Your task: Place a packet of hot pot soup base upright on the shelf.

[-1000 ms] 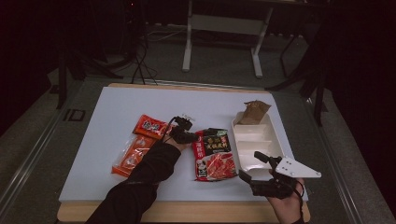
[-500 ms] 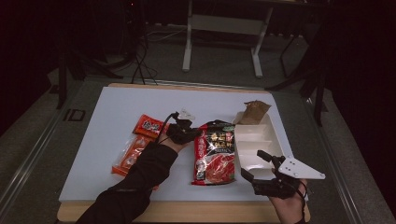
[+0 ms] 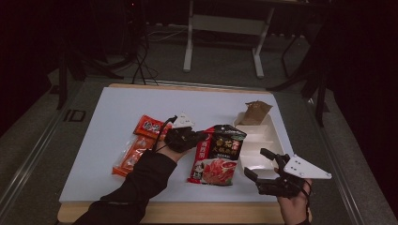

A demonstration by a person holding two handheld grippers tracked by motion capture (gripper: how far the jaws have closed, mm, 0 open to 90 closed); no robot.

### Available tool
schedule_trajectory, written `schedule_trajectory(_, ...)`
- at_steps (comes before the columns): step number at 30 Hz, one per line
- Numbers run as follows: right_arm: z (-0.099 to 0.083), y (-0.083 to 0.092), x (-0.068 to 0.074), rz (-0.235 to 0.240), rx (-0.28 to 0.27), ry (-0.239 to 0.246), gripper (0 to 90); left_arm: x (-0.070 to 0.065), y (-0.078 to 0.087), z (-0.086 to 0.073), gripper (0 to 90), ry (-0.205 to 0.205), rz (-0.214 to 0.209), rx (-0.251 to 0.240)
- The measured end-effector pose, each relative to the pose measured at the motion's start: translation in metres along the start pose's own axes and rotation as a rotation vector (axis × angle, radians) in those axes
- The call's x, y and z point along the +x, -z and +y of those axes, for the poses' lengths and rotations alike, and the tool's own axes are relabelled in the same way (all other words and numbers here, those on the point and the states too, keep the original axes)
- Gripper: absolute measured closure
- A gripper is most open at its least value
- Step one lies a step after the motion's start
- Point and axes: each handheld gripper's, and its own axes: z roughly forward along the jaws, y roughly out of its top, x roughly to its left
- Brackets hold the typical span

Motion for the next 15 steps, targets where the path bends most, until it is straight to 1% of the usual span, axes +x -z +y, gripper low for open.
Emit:
schedule_trajectory(1,0.001,0.000,-0.001,0.000,-0.010,0.033,13.6,-0.001,0.002,0.001,87.2,-0.010,-0.005,-0.009)
schedule_trajectory(2,0.001,0.000,-0.001,0.000,-0.010,0.033,13.6,-0.001,0.002,0.001,87.2,-0.010,-0.005,-0.009)
schedule_trajectory(3,0.002,0.000,-0.001,-0.003,-0.010,0.050,13.6,-0.005,0.007,0.004,87.2,-0.028,-0.009,-0.014)
schedule_trajectory(4,0.006,0.001,-0.002,-0.009,0.009,0.037,13.2,-0.006,0.009,0.005,87.1,-0.031,-0.008,-0.030)
schedule_trajectory(5,0.007,0.001,-0.003,0.006,0.005,0.003,12.2,-0.006,0.011,0.006,87.1,-0.025,-0.008,-0.039)
schedule_trajectory(6,0.008,0.000,-0.003,0.008,0.008,-0.014,11.4,-0.006,0.014,0.008,87.0,-0.022,-0.016,-0.045)
schedule_trajectory(7,0.010,-0.001,-0.004,0.011,0.010,-0.021,10.7,-0.005,0.017,0.009,86.9,-0.013,-0.024,-0.057)
schedule_trajectory(8,0.012,-0.002,-0.004,0.028,0.012,-0.028,10.4,-0.004,0.019,0.010,86.9,-0.003,-0.037,-0.069)
schedule_trajectory(9,0.014,-0.003,-0.004,0.025,0.013,-0.034,10.4,-0.004,0.021,0.011,86.9,0.000,-0.050,-0.074)
schedule_trajectory(10,0.016,-0.004,-0.004,0.026,0.020,-0.030,10.9,-0.004,0.024,0.012,86.9,0.010,-0.061,-0.087)
schedule_trajectory(11,0.019,-0.006,-0.003,0.022,0.036,-0.021,15.9,-0.004,0.026,0.012,86.9,0.020,-0.079,-0.095)
schedule_trajectory(12,0.022,-0.007,-0.004,0.014,0.027,-0.017,16.1,-0.005,0.028,0.013,86.9,0.029,-0.098,-0.111)
schedule_trajectory(13,0.024,-0.008,-0.005,0.011,0.023,-0.017,18.1,-0.006,0.029,0.014,86.9,0.023,-0.114,-0.121)
schedule_trajectory(14,0.027,-0.010,-0.006,0.011,0.033,-0.019,19.0,-0.008,0.031,0.015,86.9,0.017,-0.124,-0.131)
schedule_trajectory(15,0.029,-0.012,-0.007,0.006,0.031,-0.022,19.2,-0.010,0.032,0.015,86.9,0.015,-0.134,-0.141)
